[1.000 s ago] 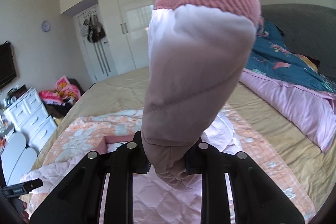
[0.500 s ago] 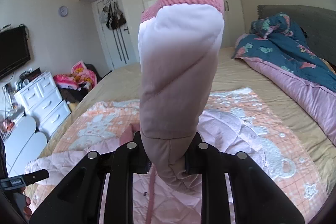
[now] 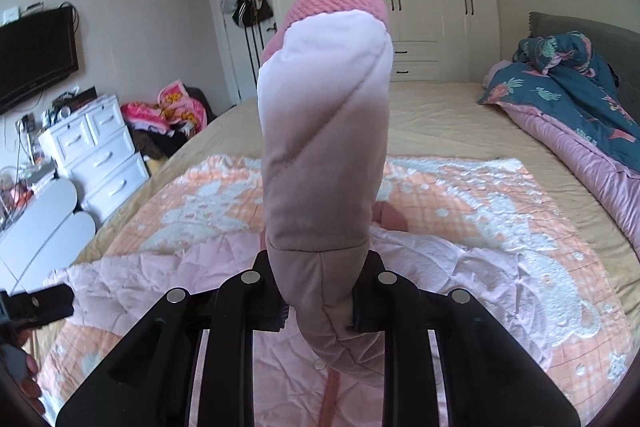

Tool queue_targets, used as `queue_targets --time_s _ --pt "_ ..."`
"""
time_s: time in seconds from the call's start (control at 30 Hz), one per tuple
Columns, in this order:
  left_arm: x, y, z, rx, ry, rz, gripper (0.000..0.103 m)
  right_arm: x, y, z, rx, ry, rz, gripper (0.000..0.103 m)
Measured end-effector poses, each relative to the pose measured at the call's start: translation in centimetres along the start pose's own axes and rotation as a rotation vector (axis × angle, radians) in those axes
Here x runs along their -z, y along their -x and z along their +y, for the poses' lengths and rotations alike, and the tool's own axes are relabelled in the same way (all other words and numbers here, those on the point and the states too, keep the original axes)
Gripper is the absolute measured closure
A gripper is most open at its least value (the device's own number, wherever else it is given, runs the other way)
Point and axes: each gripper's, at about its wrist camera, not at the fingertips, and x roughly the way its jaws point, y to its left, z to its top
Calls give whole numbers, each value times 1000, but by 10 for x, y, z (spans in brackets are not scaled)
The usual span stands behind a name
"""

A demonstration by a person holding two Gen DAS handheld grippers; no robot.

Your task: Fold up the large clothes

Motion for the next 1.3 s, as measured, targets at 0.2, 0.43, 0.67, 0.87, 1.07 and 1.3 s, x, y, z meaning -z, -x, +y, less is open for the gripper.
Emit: queue_targets --time_s 0.2,0.43,0.67,0.87,1.07,1.3 --pt "1 -5 7 68 25 17 9 22 -26 16 -7 46 43 82" --pt "10 -15 11 91 36 41 9 60 -64 40 -7 128 144 79" --pt "18 -28 16 76 53 65 9 100 -87 67 -55 205 250 67" --pt "21 -35 19 87 85 87 9 115 -86 81 -141 242 335 30" --pt "26 -55 23 133 145 153 9 118 -42 67 -235 240 323 6" --pt "54 -105 34 147 277 277 9 110 -6 -10 -120 131 289 7"
